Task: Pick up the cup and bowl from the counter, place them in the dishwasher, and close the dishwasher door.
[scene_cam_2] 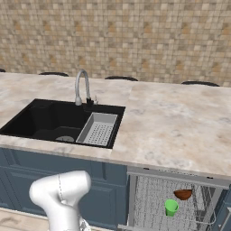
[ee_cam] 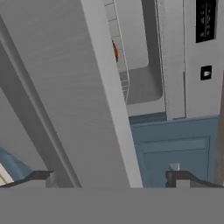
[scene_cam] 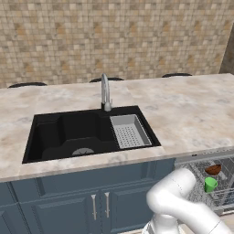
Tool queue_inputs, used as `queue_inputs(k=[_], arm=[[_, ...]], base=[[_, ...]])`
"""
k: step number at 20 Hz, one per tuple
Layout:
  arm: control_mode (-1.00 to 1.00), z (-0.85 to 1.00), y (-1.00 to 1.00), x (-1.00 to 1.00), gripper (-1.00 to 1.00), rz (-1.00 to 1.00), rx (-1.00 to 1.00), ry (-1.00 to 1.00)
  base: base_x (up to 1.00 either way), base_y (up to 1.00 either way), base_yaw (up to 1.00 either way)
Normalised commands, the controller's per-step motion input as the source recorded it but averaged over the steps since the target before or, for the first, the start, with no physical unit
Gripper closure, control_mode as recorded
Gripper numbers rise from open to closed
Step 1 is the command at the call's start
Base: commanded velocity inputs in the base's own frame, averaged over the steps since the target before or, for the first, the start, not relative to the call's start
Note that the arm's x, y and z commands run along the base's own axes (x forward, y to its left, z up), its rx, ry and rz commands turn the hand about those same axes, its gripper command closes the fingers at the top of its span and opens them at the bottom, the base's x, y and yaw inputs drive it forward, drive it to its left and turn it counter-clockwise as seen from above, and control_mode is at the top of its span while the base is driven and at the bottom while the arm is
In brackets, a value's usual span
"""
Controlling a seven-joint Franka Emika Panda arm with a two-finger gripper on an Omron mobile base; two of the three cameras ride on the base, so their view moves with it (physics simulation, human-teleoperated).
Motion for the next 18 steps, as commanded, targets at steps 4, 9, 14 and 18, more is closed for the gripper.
queue_inputs(k=[4, 9, 14, 18], arm=[[-1.00, -0.34, 0.08, 0.82, -1.00, 0.00, -0.04, -0.11], [-1.00, -0.32, 0.00, 0.83, -1.00, 0.00, -0.02, -0.10], [-1.00, -0.32, 0.00, 0.84, -1.00, 0.00, 0.00, -0.09], [-1.00, -0.41, 0.00, 0.84, -1.00, 0.00, -0.01, -0.08]], base=[[0.00, 0.00, 0.00], [0.00, 0.00, 0.00], [0.00, 0.00, 0.00], [0.00, 0.00, 0.00]])
